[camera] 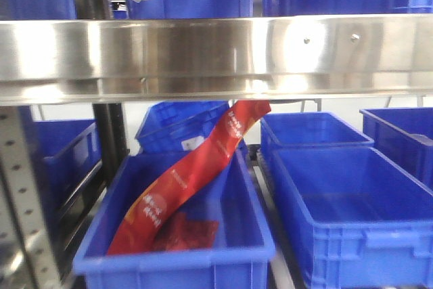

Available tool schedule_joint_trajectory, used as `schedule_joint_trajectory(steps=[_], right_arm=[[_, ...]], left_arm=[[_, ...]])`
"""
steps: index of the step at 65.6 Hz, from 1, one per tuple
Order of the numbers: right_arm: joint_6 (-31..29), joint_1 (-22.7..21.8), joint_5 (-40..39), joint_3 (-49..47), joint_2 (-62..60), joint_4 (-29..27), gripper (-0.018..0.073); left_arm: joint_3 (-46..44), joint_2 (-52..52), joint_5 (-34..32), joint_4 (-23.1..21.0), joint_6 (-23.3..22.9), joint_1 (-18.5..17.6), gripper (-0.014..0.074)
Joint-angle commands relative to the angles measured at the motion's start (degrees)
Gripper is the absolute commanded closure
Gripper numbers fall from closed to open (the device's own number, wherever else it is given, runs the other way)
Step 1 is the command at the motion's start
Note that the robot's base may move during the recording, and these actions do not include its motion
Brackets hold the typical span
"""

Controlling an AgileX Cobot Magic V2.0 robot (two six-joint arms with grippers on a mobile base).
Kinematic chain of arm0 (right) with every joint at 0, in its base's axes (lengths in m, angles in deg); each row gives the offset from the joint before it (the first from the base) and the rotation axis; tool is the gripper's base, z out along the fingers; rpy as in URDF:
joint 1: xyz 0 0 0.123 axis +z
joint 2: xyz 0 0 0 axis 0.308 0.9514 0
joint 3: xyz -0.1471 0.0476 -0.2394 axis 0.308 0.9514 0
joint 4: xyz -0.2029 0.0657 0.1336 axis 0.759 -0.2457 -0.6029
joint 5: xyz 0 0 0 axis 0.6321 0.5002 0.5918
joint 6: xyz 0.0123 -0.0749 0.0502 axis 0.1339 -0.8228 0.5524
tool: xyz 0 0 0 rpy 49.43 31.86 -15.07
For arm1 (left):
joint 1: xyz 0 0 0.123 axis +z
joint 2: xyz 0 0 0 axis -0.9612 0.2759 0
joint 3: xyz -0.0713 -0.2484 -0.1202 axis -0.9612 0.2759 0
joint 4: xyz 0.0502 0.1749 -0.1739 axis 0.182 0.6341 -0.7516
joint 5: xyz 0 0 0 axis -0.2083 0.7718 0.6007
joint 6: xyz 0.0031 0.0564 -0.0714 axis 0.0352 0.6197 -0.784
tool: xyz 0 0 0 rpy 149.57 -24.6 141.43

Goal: Stack two boxes on right shelf middle
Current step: 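Drive up to the shelf, holding the boxes above the middle shelf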

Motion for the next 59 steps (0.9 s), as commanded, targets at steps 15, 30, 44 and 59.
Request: schedule_joint_trajectory(steps=[15, 30, 44, 59], right_arm=[[0.0, -0.2, -2.6, -0.7, -1.0, 2.3, 0.0712], [0.0, -0.2, -2.6, -0.7, -1.0, 2.3, 0.0712], [0.0, -0.2, -2.6, -0.7, -1.0, 2.3, 0.0712], [0.0, -0.2, -2.6, -0.7, -1.0, 2.3, 0.0712]], left_arm=[[-0.8, -0.3, -1.6, 1.6, -0.3, -0.1, 0.0707], [-0.8, -0.3, -1.6, 1.6, -0.3, -0.1, 0.0707], [-0.8, -0.3, -1.6, 1.6, -0.3, -0.1, 0.0707], [-0.8, -0.3, -1.6, 1.6, -0.3, -0.1, 0.0707]])
